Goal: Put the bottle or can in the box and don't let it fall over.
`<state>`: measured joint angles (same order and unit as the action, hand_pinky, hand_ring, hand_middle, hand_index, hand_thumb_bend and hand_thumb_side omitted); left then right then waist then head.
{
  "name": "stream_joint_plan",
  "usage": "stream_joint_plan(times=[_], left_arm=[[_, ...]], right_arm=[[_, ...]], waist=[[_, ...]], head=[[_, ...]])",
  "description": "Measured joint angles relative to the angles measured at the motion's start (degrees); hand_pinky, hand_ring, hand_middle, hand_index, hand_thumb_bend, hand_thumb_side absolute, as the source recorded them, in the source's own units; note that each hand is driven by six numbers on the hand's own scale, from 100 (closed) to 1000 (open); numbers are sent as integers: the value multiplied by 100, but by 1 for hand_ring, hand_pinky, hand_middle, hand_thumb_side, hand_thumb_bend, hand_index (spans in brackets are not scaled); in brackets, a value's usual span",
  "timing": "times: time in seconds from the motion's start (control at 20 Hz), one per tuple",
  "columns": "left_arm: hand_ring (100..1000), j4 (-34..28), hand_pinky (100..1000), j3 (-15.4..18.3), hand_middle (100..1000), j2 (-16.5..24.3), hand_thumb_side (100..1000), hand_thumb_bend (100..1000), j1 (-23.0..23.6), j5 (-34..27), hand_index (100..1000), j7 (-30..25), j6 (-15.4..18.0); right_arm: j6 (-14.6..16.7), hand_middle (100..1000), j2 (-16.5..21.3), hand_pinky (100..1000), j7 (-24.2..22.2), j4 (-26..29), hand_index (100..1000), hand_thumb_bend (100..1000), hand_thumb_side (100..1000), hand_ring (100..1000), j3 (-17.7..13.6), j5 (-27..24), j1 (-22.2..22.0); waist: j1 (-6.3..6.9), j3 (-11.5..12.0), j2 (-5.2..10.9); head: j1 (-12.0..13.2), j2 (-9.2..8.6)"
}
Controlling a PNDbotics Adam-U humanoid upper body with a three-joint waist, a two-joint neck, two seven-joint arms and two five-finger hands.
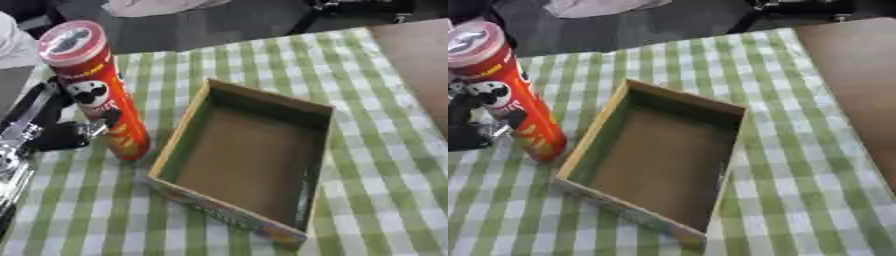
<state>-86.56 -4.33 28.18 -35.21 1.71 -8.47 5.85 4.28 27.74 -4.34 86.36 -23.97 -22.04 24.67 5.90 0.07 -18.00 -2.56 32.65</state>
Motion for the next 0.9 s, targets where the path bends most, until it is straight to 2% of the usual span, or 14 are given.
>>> stream_joint_plan(times=[0.6,0.9], left_arm=[[346,-174,695,142,445,486,100,100,-180,-830,130,-296,-124],[349,-172,695,161,450,546,100,100,-191,-933,131,-402,-220]], right_arm=[[-8,1000,23,1000,5,0,1000,366,358,1000,0,6,-5],[-17,1000,25,1000,-1,0,1000,366,359,1000,0,7,-5]], waist=[[67,31,5],[67,30,6]], head=[[-50,48],[-50,47]])
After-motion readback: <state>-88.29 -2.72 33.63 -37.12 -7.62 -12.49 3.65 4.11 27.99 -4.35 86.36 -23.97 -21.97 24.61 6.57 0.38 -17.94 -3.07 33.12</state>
